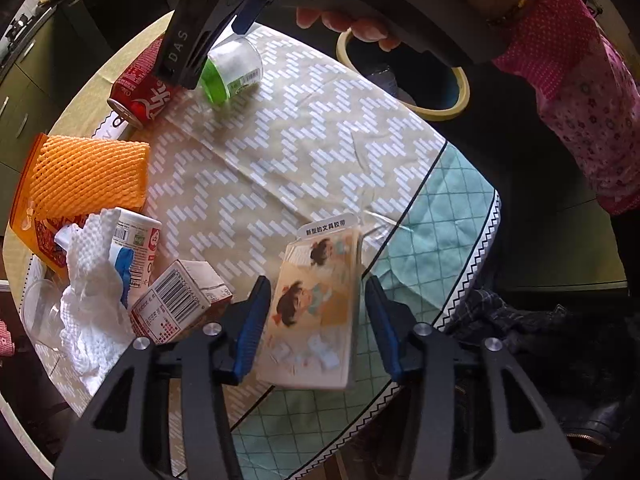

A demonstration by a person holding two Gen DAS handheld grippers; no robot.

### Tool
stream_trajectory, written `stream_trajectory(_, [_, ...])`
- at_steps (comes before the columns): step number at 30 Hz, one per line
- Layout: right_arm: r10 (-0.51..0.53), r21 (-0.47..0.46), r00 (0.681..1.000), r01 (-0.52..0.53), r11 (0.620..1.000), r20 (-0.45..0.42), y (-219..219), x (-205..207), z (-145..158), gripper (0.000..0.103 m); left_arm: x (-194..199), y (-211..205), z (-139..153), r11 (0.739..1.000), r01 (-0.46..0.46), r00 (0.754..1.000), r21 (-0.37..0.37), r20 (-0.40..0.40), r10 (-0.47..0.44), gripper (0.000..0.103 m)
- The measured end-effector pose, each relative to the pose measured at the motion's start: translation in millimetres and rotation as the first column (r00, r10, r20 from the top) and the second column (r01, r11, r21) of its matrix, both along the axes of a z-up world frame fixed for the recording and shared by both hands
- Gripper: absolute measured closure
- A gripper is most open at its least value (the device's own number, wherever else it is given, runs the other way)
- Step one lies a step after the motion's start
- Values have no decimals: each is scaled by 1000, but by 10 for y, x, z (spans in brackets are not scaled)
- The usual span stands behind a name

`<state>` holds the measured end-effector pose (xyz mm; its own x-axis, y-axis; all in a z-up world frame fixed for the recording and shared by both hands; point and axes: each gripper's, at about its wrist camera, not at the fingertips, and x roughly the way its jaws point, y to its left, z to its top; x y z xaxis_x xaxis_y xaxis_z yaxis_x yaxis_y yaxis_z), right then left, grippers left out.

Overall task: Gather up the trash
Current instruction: 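Grasp the green-lidded plastic jar with the right gripper while the left gripper approaches the cartoon box, then drop the jar into the bin with the right gripper while the left gripper drops the cartoon box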

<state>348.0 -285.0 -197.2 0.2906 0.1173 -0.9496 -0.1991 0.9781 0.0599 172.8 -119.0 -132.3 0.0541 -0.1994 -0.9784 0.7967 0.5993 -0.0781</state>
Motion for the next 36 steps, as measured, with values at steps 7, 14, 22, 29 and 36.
stream_trajectory(7, [87,-87,996,-86,992,5,147,-147,-45,25,-36,0,-94,1000,21,1000,8,-17,-21,55])
stream_trajectory(14, [343,-249,938,-321,914,54,315,-257,-57,26,-240,4,-136,987,156,987,34,-28,-155,38])
stream_trajectory(22, [464,-272,885,-454,848,-28,337,-216,-206,31,-266,74,-259,980,190,982,61,-13,-190,30])
stream_trajectory(29, [444,-221,896,-435,873,-13,190,-177,-275,43,-247,50,-327,970,230,973,76,-49,-227,24])
stream_trajectory(36, [310,-106,947,-301,948,82,-196,-304,-172,53,-278,-13,-496,962,243,969,121,-62,-237,21])
